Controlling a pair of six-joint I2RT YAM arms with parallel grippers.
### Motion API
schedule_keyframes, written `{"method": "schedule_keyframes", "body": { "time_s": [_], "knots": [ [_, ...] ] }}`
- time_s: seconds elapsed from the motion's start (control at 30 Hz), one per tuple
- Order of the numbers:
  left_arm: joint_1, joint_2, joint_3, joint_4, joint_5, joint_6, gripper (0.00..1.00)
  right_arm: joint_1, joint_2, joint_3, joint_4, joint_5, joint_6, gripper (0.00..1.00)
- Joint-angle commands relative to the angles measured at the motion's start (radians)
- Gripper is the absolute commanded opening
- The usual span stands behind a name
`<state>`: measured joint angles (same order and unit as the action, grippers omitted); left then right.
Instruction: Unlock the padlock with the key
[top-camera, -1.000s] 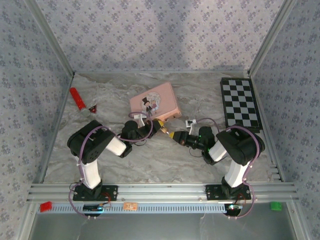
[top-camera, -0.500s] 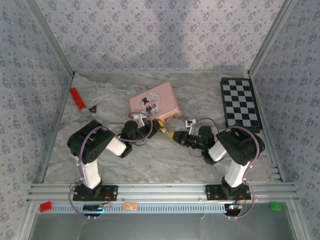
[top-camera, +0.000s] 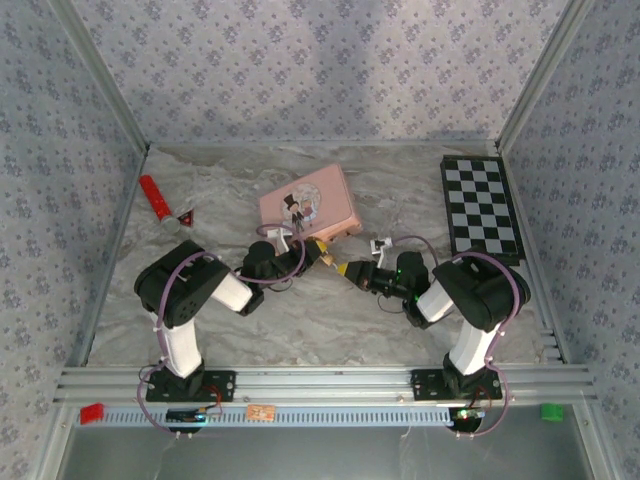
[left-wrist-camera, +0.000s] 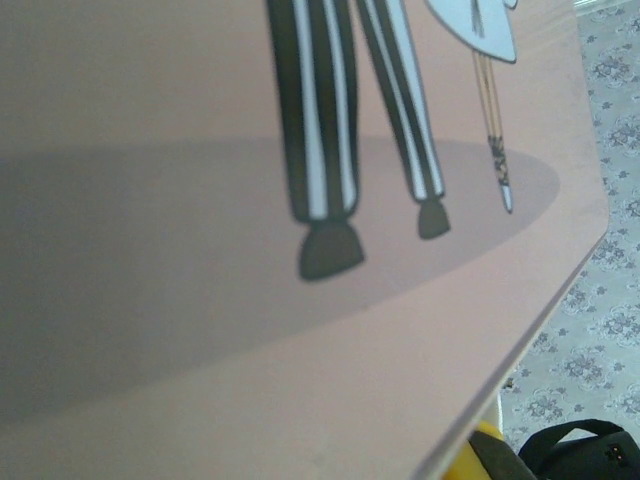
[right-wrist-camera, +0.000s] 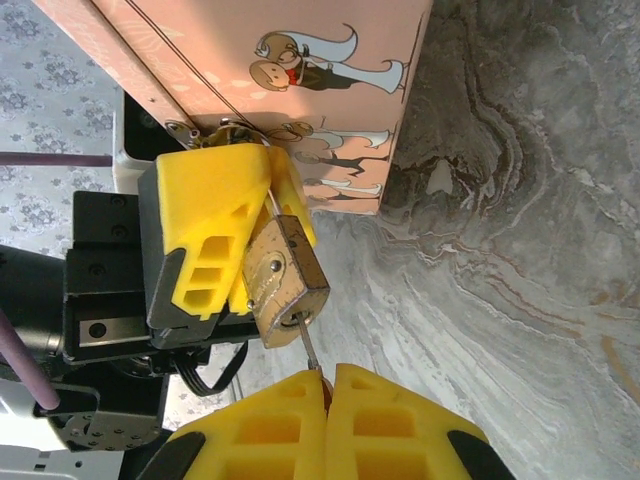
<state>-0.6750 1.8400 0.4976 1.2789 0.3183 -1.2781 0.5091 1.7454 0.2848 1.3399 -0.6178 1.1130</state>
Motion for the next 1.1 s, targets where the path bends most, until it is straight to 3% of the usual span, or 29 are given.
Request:
{"method": "schedule_keyframes", "body": {
  "time_s": [0.0, 1.07],
  "knots": [
    [-0.008, 0.034, -0.037, -0.072, 0.059, -0.108, 0.0, 0.006, -0.036, 0.046, 0.053, 0.007, 0.019, 0.0],
    [-0.015, 0.008, -0.042, -0.041, 0.074, -0.098, 0.0, 0.012, -0.033, 0.086, 0.053, 0.023, 0.054, 0.0]
  ]
}}
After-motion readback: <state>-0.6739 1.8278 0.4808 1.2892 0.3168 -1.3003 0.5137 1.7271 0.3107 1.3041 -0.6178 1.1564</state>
